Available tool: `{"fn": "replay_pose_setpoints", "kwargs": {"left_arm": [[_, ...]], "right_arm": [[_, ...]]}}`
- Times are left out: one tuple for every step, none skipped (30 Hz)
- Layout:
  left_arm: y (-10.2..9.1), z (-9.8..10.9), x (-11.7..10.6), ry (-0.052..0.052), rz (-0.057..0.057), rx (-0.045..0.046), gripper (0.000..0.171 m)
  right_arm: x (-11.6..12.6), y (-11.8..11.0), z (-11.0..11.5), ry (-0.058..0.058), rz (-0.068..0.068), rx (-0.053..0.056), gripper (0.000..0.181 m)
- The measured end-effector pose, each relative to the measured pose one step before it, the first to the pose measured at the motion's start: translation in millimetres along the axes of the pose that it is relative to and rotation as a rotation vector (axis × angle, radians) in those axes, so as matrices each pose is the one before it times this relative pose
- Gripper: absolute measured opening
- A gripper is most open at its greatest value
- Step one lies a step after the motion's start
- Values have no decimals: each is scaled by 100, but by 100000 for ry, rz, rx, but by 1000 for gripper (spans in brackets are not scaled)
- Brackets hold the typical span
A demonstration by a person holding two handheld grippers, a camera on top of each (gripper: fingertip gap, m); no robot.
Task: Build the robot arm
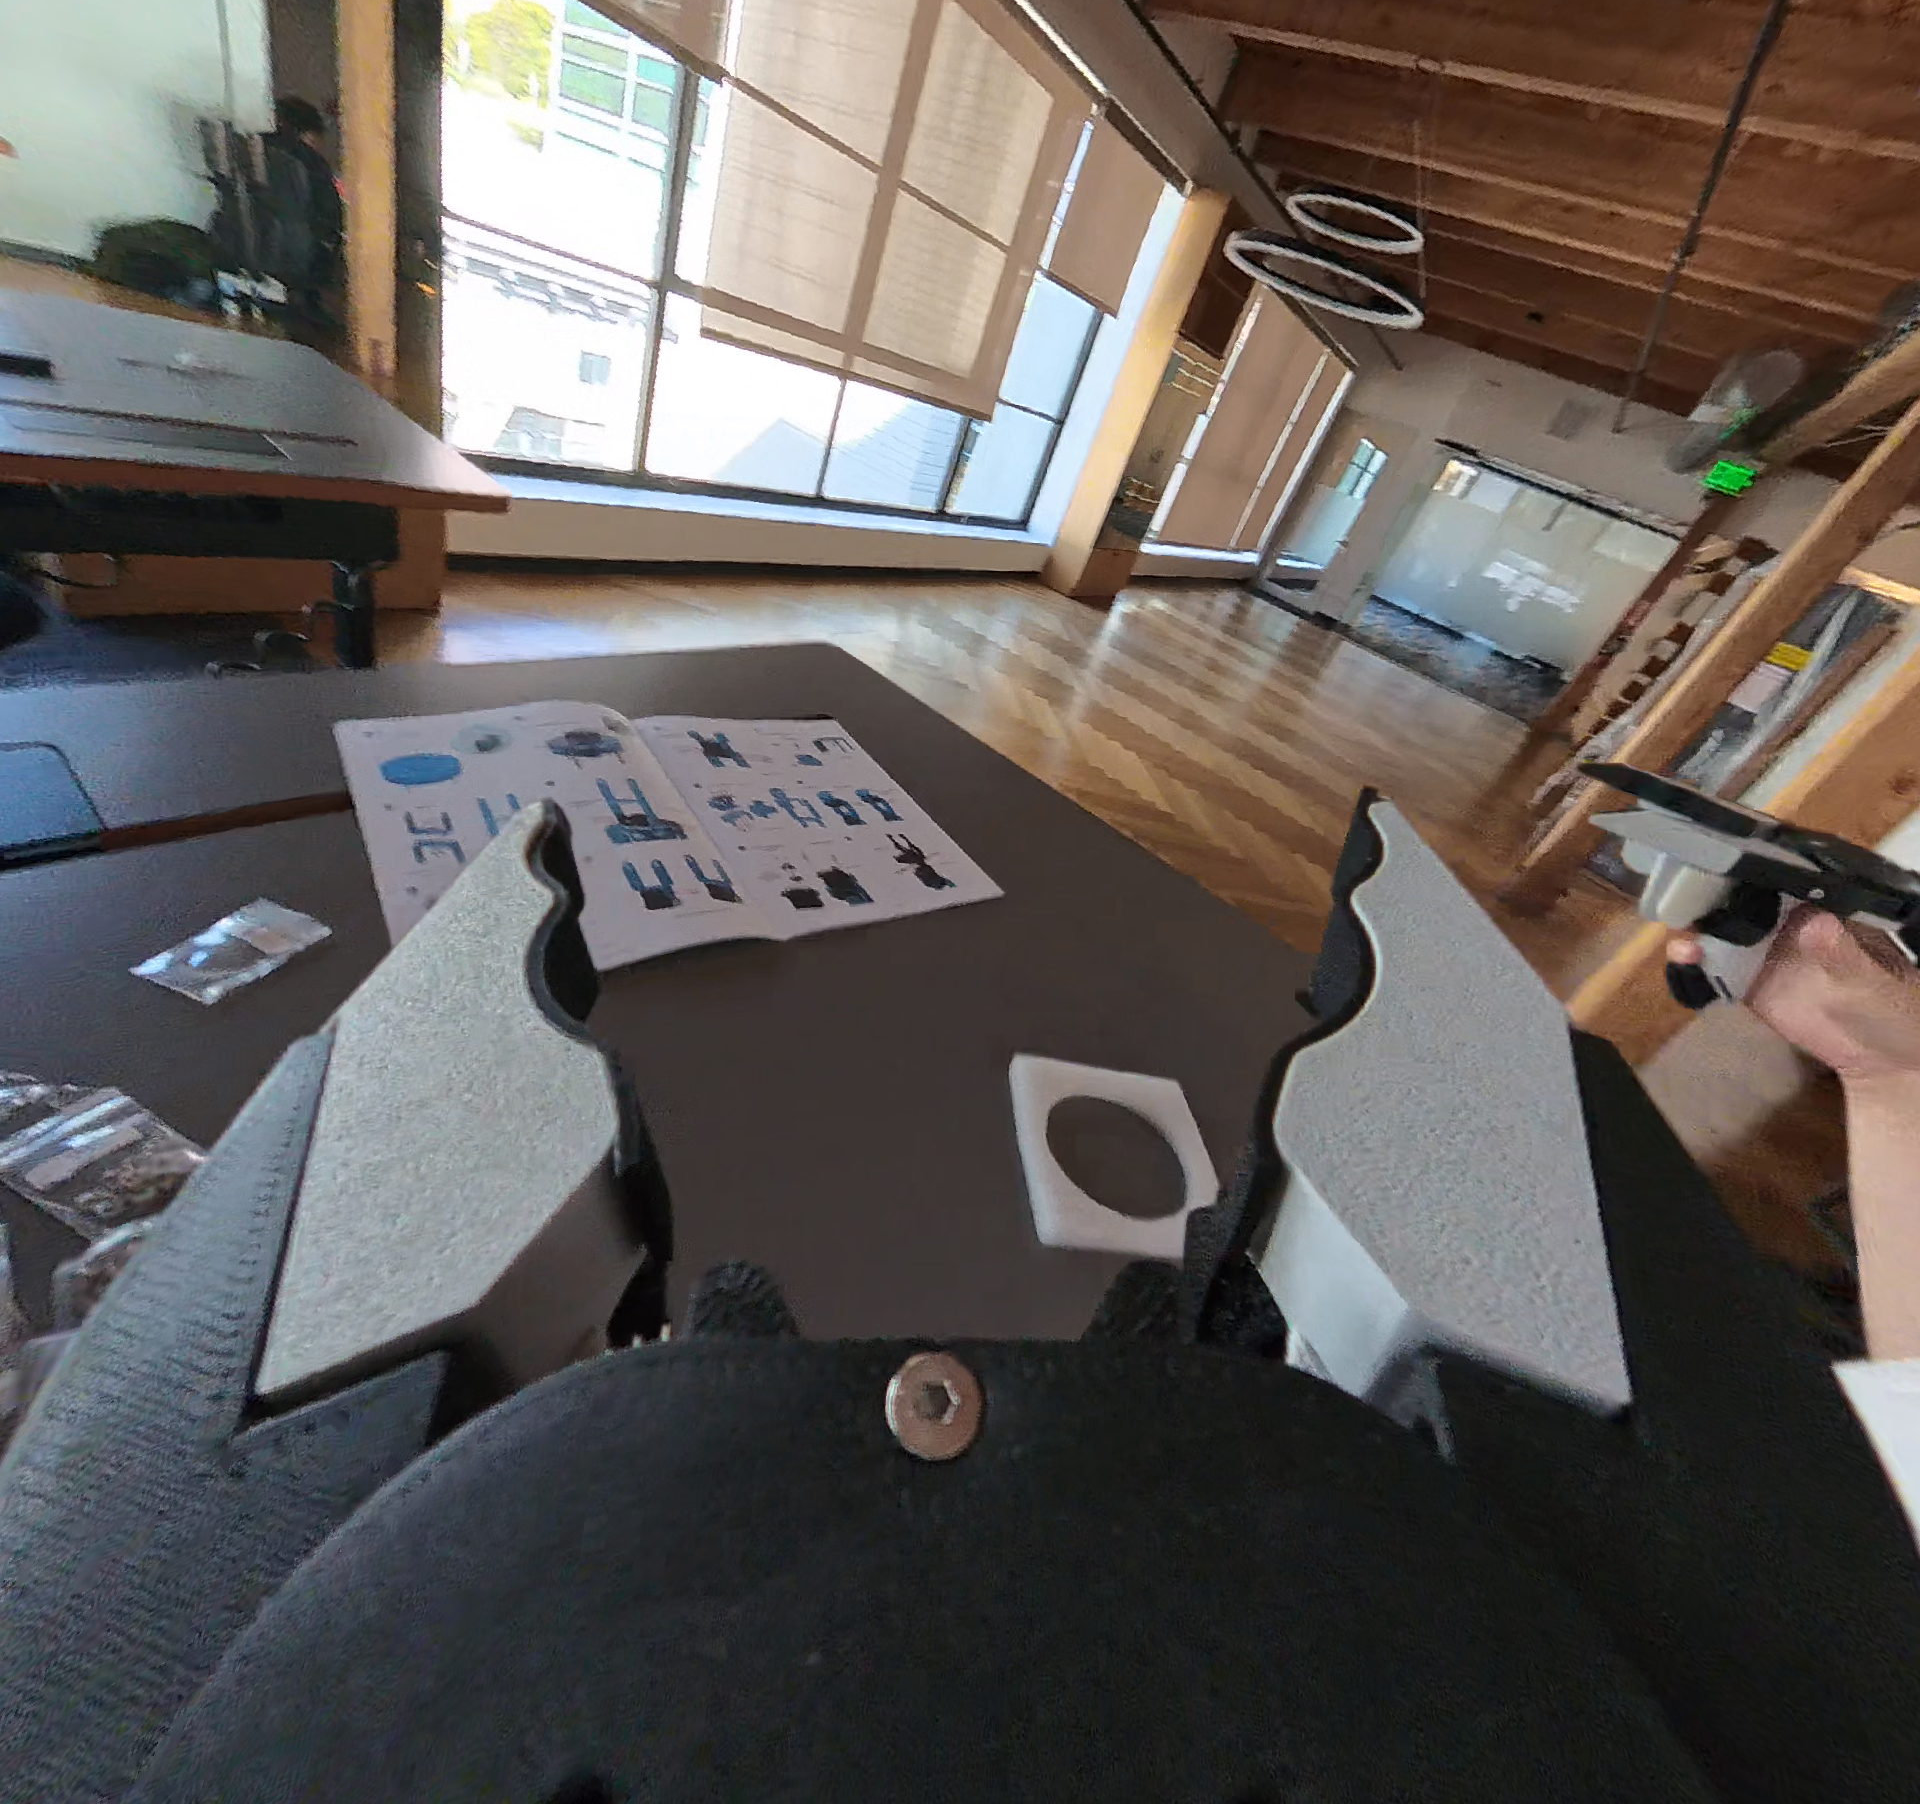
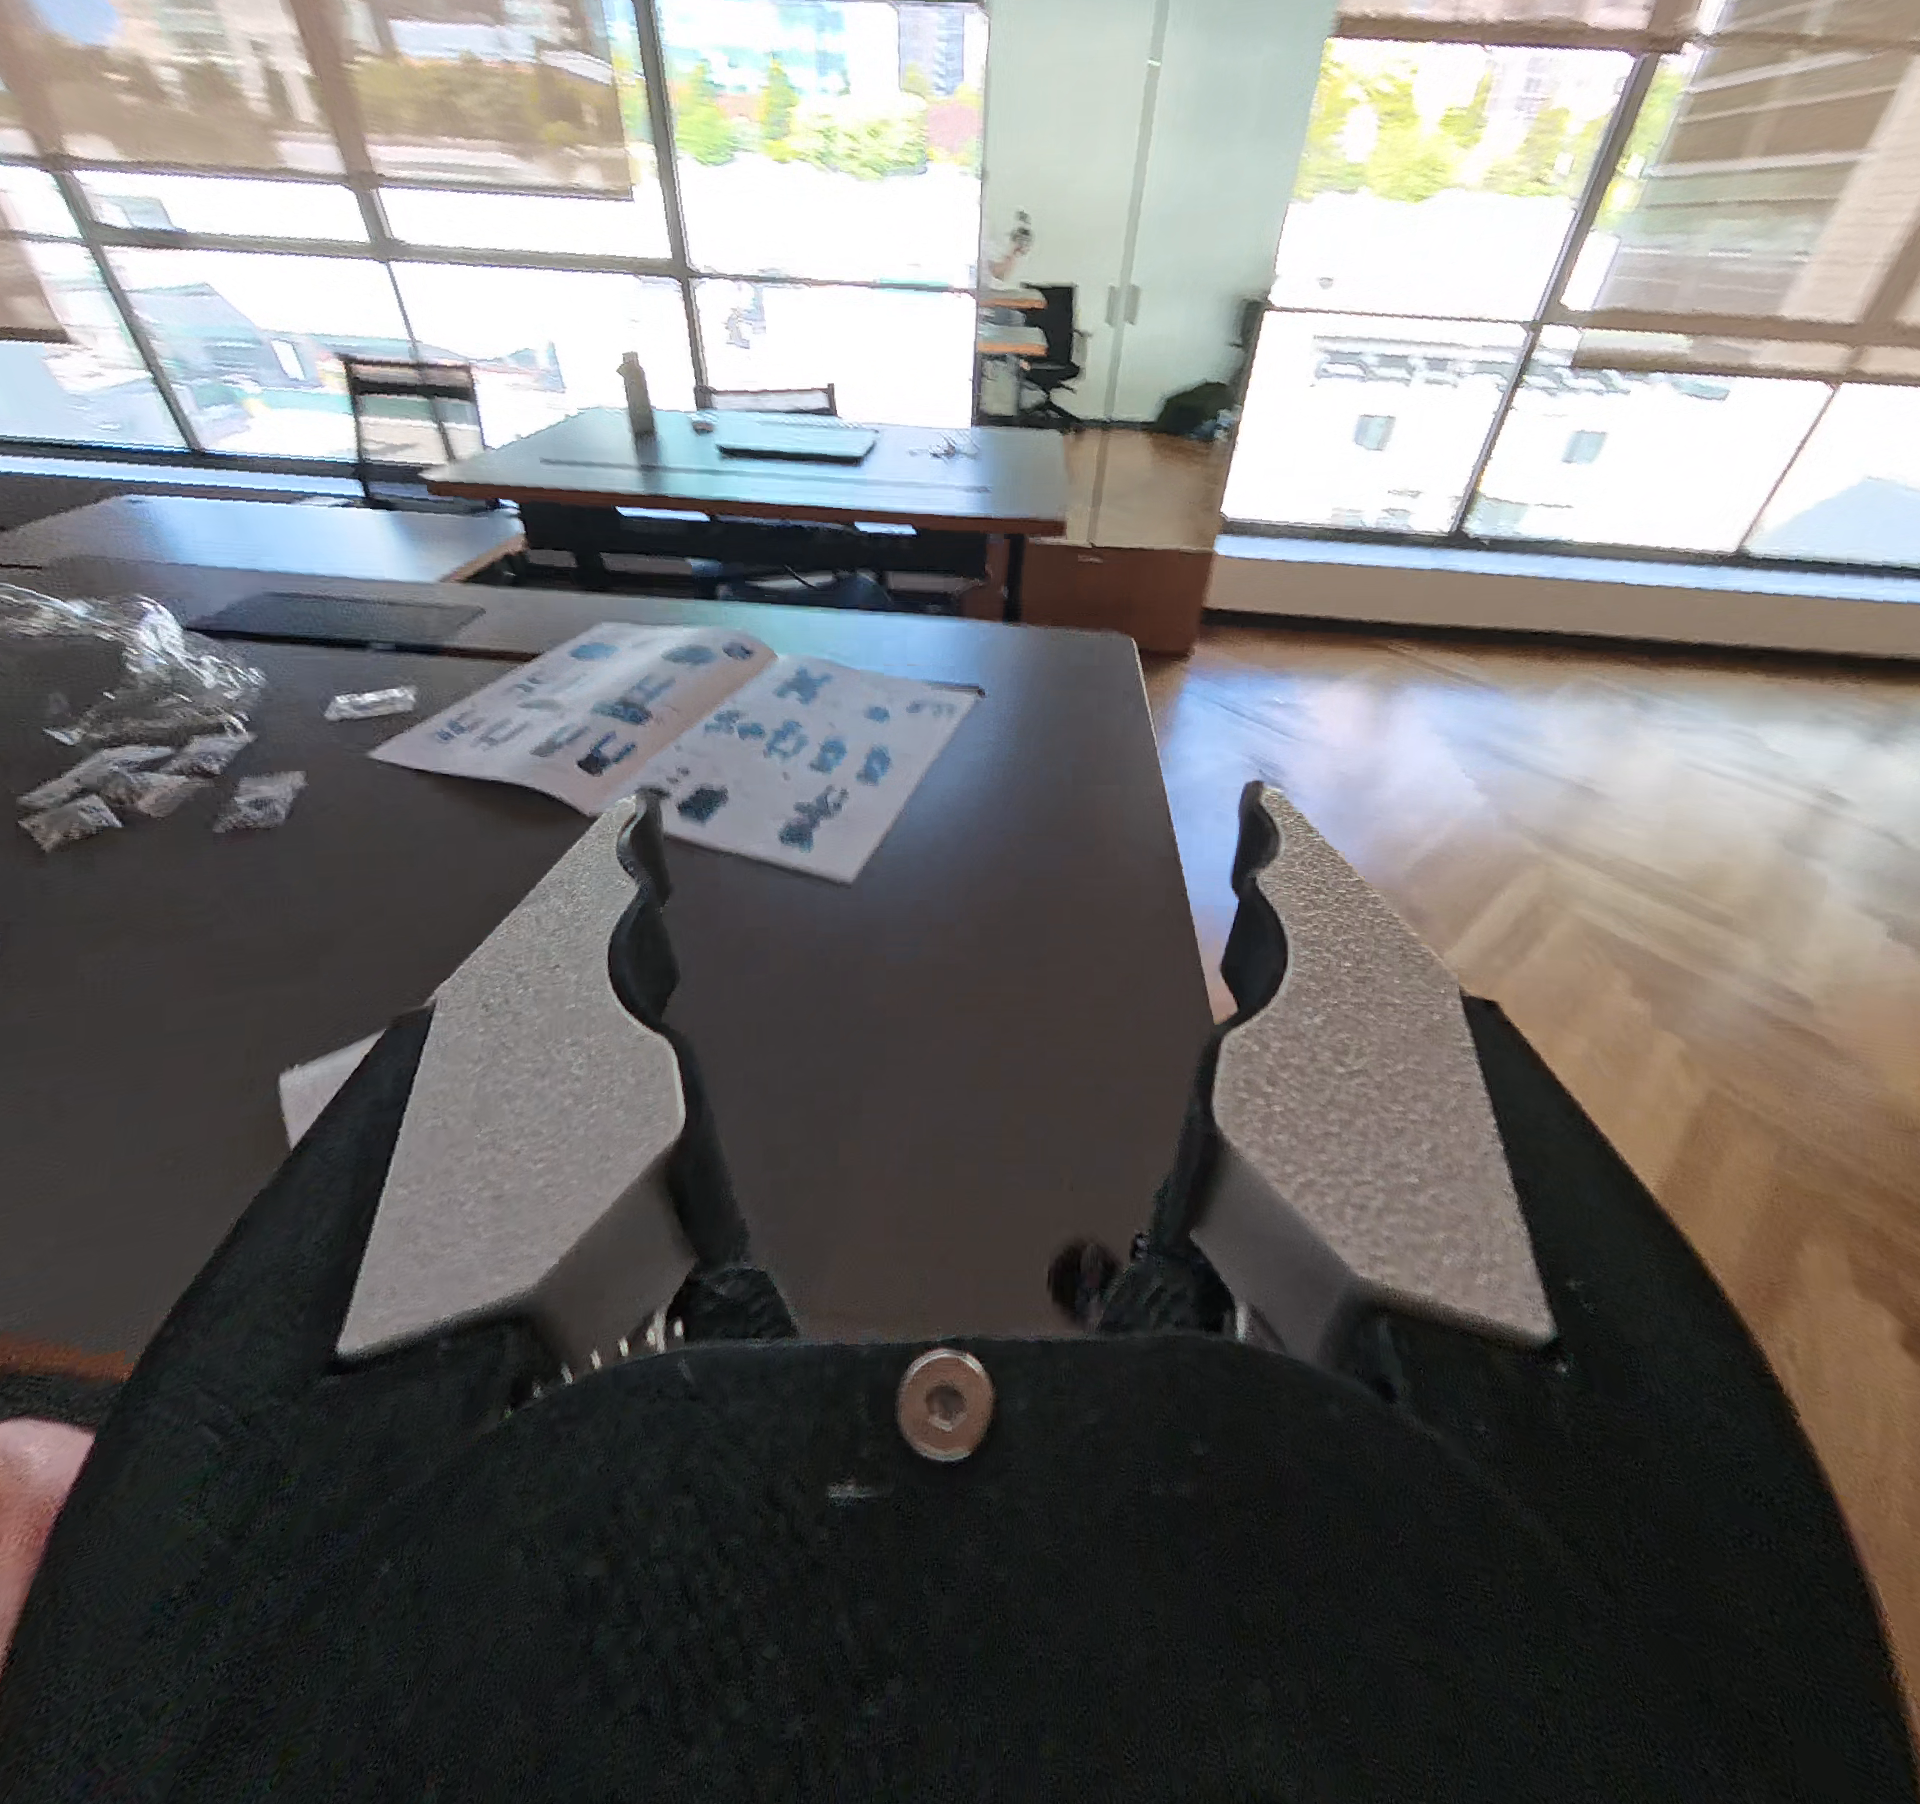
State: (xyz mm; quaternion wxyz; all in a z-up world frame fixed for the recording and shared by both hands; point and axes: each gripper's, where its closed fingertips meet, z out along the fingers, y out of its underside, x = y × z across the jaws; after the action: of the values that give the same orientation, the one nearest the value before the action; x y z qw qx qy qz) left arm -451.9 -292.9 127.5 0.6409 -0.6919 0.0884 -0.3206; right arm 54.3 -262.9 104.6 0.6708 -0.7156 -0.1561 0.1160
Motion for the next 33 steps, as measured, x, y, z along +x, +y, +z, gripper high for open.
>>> {"fn": "replay_pose_setpoints", "kwargs": {"left_arm": [[-1278,594,-92,-2319,1338,3684,138],[-1432,750,213,482,1310,3934,133],[-1406,929,188,1631,853,3320,132],[-1372,1064,9,1629,392,2671,131],[-1288,1182,-67,1840,1233,2058,131],[-1149,1256,-353,729,2238,1394,132],[-938,1299,-561,-469,1607,673,132],[-754,1318,-321,584,2030,496,132],[-615,1279,-190,1347,2875,785,132],[-467,1205,-368,281,1625,1182,129],[-342,1130,-299,404,458,1892,124],[-100,1049,-193,920,-441,1724,120],[181,977,86,2489,-1101,947,111],[459,896,478,5315,-888,111,94],[693,825,509,6045,-1355,-788,68],[697,705,255,4915,-2058,-870,26],[644,626,7,3322,-1583,-310,0],[574,581,-497,-465,-1752,191,0],[549,441,-651,-1748,-785,213,0],[431,318,-653,-2352,24,918,0],[260,227,-576,-2304,825,1949,5],[154,241,-588,-2982,778,2629,7],[397,259,-618,-3294,274,1011,9],[785,212,-364,-1211,1296,-2063,10],[1133,269,24,1580,2366,-4631,0],[1229,378,-222,262,1295,-4838,0],[1251,365,-593,-1551,174,-4752,0],[1119,296,-965,-3611,-1117,-3060,0],[852,323,-954,-3603,-955,-934,9],[141,536,-1177,-4623,-1830,512,31],[214,486,-822,-3310,-2844,-2105,54],[226,387,-150,52,524,-2369,63],[259,311,116,864,3230,-1818,63]], "right_arm": [[122,-1462,1764,-3513,-1416,2387,109],[-240,-1482,1778,-5201,-2869,2418,109],[-440,-1346,1813,-6651,-3164,1732,109],[-318,-1273,1834,-5902,-1615,1509,109],[-281,-1354,1783,-5780,-989,2342,109],[17,-1651,1823,-3943,185,5494,106],[231,-1437,1868,-2742,1911,5410,103],[12,-993,1909,-4013,2563,3345,104],[-231,-739,1883,-5292,1689,2401,104],[-63,-585,1775,-4078,1114,2246,103],[167,-414,1609,-2045,894,1943,99],[171,-126,1445,-1371,-48,1139,93],[78,106,1253,-1359,-717,741,85],[-67,338,1065,-2276,-1377,411,62],[-206,576,882,-3505,-2386,-150,22],[8,521,815,-2220,-1879,1165,0],[543,454,805,1003,804,2292,0],[464,713,773,-216,1891,1038,0],[377,675,752,-1366,1988,1414,0],[440,527,691,-1256,1403,2438,5],[594,620,694,-176,1533,1998,29],[540,1062,733,-679,2125,-871,24],[411,1509,647,-1718,2069,-4453,19],[175,1561,487,-2808,565,-5742,14],[13,1235,482,-2635,-262,-3426,0],[207,935,473,-400,-101,-918,0],[529,872,493,1328,-551,-770,0],[1356,727,611,5645,379,-2185,2],[1505,944,621,7133,2904,-4240,20],[1002,766,731,4252,2510,-3184,41],[329,447,726,535,2087,-1449,62],[-266,6,613,-2216,885,1250,70],[-395,-414,478,-1654,918,3723,70]]}}
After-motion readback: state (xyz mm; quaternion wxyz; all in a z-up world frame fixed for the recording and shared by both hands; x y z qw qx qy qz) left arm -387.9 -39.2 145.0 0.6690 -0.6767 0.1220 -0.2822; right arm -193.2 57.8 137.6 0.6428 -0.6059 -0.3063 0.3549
